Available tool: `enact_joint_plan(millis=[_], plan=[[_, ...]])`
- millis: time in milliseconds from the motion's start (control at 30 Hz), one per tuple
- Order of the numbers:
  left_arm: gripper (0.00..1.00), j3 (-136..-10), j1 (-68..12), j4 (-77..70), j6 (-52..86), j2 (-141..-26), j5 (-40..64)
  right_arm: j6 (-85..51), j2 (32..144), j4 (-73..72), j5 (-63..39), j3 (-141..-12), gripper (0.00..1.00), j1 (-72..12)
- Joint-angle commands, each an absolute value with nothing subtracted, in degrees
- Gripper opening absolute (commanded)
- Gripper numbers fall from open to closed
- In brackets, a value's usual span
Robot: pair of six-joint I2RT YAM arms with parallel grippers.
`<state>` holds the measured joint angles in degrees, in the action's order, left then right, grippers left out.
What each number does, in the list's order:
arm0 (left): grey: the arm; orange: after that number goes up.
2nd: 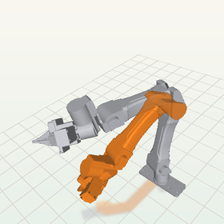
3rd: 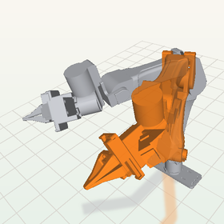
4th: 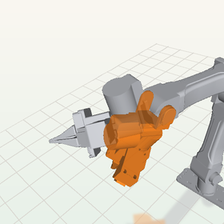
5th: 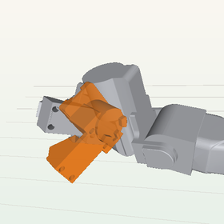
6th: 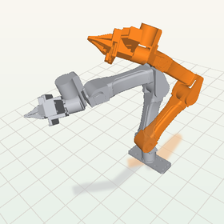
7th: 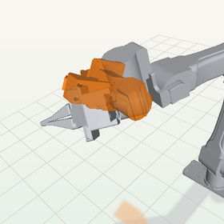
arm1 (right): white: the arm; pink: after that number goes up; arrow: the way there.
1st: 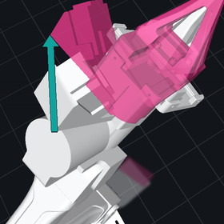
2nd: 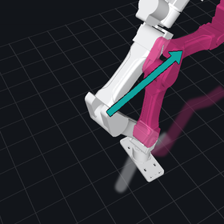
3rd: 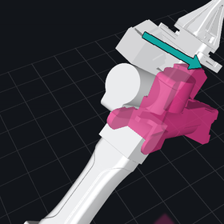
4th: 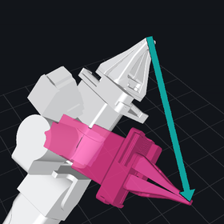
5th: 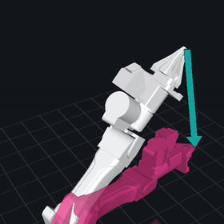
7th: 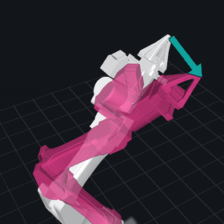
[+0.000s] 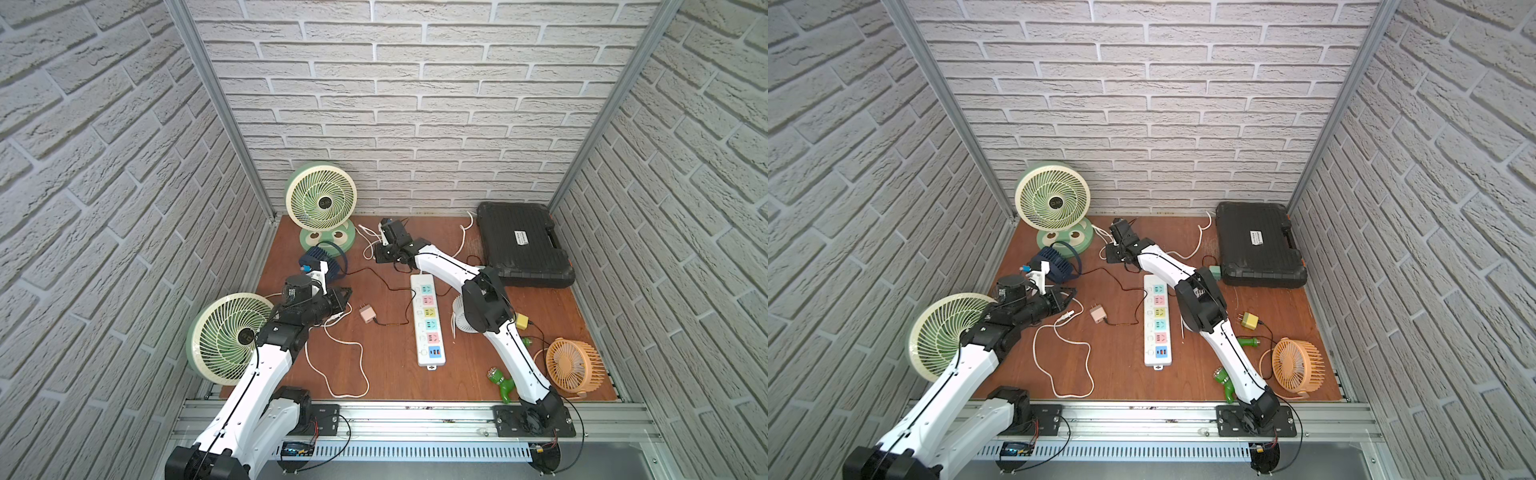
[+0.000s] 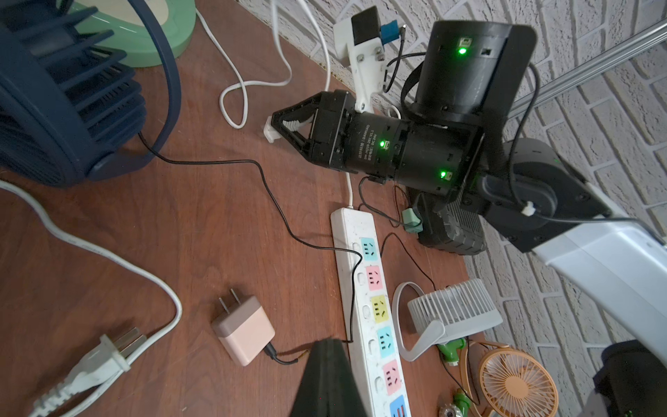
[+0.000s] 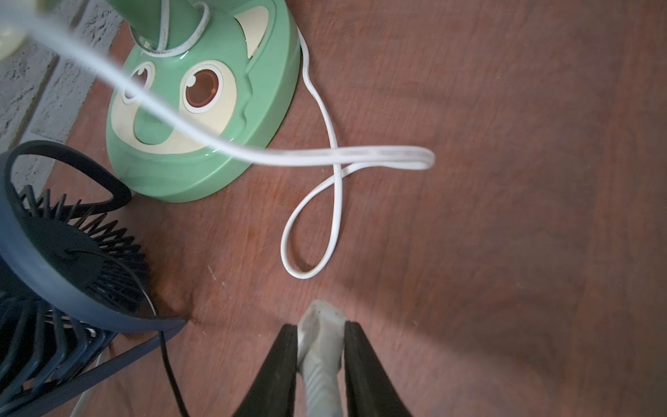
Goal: Unplug the desk fan from the power strip
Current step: Place the plug at the center of the board.
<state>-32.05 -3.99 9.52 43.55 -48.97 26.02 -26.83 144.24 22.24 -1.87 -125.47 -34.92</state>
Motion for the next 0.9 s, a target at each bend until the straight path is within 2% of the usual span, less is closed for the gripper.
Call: enact_joint_plan(millis=[0, 233, 500, 700, 867], plan=[[0.0, -30.9, -2.7, 7.7, 42.6, -49.0, 27.6, -25.6, 143.0, 22.5, -2.3, -126.5, 0.36, -34.7], [0.0, -30.5, -0.1, 6.1, 41.9, -50.6, 29.1, -24.3, 138.7, 21.7, -2.5, -121.9, 0.48, -34.6], [0.05, -30.9, 3.3, 5.0, 38.8, -52.7, 27.5, -22.4, 127.7, 19.4, -2.9, -109.8, 0.6, -32.4], [0.1, -30.8, 4.0, 2.8, 34.8, -53.1, 20.9, -21.2, 117.2, 19.2, -4.4, -98.9, 0.69, -29.3], [0.15, -31.5, 4.1, 2.2, 29.5, -54.4, 15.4, -19.6, 107.8, 18.7, -3.8, -89.5, 0.72, -26.2]])
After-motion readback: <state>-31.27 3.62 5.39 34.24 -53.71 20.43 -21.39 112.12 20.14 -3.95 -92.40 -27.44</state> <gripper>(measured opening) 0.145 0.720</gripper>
